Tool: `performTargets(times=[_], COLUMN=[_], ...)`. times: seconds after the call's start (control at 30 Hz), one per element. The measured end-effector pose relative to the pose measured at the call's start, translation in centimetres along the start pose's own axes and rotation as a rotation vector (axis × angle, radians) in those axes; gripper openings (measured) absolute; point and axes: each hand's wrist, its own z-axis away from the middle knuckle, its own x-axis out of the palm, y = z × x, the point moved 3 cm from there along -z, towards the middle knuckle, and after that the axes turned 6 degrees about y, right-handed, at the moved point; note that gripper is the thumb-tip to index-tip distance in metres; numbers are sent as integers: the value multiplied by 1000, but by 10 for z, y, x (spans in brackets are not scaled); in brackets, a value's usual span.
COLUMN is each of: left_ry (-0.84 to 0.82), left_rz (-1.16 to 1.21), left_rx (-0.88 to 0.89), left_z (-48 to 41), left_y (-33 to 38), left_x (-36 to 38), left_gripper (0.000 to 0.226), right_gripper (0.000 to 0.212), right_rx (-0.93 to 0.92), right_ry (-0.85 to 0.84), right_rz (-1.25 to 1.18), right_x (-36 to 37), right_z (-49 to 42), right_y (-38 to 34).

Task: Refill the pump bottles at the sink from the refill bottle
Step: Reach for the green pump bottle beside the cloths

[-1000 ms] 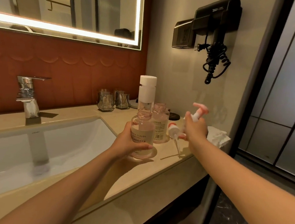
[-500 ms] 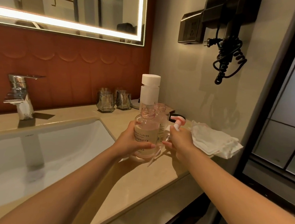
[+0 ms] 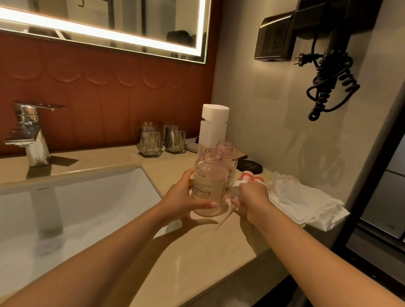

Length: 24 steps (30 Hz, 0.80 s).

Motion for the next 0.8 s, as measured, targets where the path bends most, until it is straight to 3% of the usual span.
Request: performTargets(times=[0.2,0.43,0.5,0.63,0.8], left_ry=[45,165,199,265,415], left_rz=[-24,-34,-38,-65,-143], left_rx=[-26,37,51,74,77], left_z=[24,75,94,131,196], left_y=[9,29,33,44,57], left_x=[-18,-48,-55,-71,-112], left_gripper=[105,85,76,68,63], right_gripper=[34,26,18,31,26], right_rx=[-71,-134,-164,-209,-249], right_ry=[42,71,43,-46,-211], right_rz=[100,141,125,114,89], right_x=[-8,-23,-22,-10,22], right_z=[13,73,95,135,197], right_y=[-11,-25,-29,-35,-38])
